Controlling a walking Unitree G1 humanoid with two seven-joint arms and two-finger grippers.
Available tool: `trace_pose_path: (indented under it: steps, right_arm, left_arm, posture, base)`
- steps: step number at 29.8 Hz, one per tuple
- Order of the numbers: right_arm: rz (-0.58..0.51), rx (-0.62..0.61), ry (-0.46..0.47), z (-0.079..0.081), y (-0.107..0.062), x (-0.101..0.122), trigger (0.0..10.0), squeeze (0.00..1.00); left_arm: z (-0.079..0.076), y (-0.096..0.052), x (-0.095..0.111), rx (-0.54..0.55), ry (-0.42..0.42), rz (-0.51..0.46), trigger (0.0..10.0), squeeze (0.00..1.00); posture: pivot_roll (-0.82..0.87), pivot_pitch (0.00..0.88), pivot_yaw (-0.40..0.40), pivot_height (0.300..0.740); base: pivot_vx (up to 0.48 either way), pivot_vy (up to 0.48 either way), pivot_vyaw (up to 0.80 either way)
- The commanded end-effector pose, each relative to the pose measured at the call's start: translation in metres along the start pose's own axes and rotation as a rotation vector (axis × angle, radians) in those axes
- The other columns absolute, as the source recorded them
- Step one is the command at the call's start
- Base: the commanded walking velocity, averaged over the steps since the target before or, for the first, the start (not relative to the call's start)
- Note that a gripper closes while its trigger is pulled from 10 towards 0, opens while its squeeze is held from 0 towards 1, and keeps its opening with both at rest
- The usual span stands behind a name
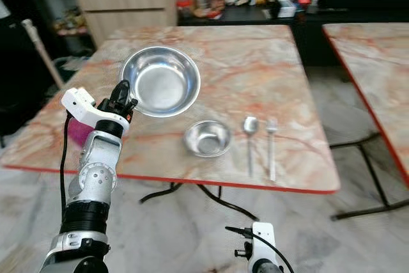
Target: Setting the table
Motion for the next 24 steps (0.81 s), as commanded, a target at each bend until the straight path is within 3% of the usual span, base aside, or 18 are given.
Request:
trace_pose_path:
  steps: [1, 24]
  right_arm:
    - [-0.005, 0.004, 0.001, 0.0022, 0.0001, -0.0002, 10.0, 0.00]
    - [-0.022, -0.003, 0.016, 0.0007, 0.0006, 0.0052, 10.0, 0.00]
  left_arm:
    - [-0.0032, 0.0013, 0.0034, -0.006, 0.008, -0.026, 10.0, 0.00]
    - [-0.0069, 0.0075, 0.0108, -0.002, 0.012, -0.057, 10.0, 0.00]
  posture:
    - [-0.02, 0.000, 0.053, 0.714]
    - [-0.03, 0.000, 0.048, 0.714]
  base:
    - [0.000, -0.345, 0.00]
    - [0.000, -0.343, 0.00]
Point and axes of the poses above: a point about 5 cm out from each wrist's last joint towards the gripper, its own y axis pointing out of the wrist towards the gripper, its own x axis along the axis of the wrist's last joint, z = x × y, the point moved 5 cm from there along y, pointing out of the wrist towards the gripper, and after that the axes turned 14 degrees about y, right-handed, at the moved point
